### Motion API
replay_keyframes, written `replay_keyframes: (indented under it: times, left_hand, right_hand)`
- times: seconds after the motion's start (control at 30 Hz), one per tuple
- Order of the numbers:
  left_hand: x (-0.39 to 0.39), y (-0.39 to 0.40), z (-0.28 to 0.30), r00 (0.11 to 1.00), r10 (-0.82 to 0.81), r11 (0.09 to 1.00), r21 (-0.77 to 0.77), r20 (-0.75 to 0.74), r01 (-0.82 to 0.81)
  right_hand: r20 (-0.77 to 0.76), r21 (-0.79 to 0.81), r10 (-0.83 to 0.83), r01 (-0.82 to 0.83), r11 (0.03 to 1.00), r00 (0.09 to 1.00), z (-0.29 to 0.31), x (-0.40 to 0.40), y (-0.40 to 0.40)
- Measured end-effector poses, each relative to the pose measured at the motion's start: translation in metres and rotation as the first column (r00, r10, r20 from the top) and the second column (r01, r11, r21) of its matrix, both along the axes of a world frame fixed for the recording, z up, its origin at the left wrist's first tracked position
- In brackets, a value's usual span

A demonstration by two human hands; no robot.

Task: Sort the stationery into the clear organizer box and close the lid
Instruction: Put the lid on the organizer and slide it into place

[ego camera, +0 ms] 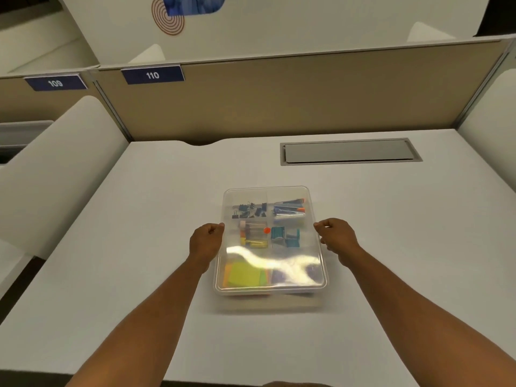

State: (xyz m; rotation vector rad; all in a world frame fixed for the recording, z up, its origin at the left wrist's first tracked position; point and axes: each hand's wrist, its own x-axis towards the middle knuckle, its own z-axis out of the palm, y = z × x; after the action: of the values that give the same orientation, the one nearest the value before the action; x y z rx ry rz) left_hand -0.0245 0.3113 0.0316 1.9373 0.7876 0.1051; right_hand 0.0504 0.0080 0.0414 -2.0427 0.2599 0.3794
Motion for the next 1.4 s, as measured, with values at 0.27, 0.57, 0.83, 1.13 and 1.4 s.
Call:
replay_keyframes:
  times: [0.27, 0.57, 0.83, 1.13, 1.4]
  left_hand:
    - [0.025, 0.012, -0.011, 0.999, -0.043, 0.999, -0.022, -0.029, 0.042]
    - [0.037, 0.022, -0.016, 0.998, -0.054, 0.989, -0.14, -0.033, 0.049]
    - [0.044, 0.04, -0.012, 0.972, -0.218, 0.925, -0.338, -0.09, 0.176]
    - [0.102, 0.04, -0.001, 0.99, -0.141, 0.964, -0.229, 0.004, 0.138]
    - [0.139, 0.036, -0.011, 0.995, -0.1, 0.995, -0.03, 0.015, 0.1]
  right_hand:
    - [0.031, -0.084, -0.019, 0.021, 0.996, 0.999, -0.003, 0.019, 0.015]
    - [0.033, -0.243, 0.003, 0.005, 0.97, 0.999, -0.009, 0.024, 0.024]
    - [-0.04, -0.198, -0.005, -0.003, 0.98, 0.999, -0.008, 0.026, 0.022]
    - [-0.048, -0.05, -0.078, 0.076, 0.996, 0.996, -0.002, 0.056, 0.023]
    - [0.049, -0.078, -0.102, 0.106, 0.991, 0.994, -0.003, 0.105, 0.047]
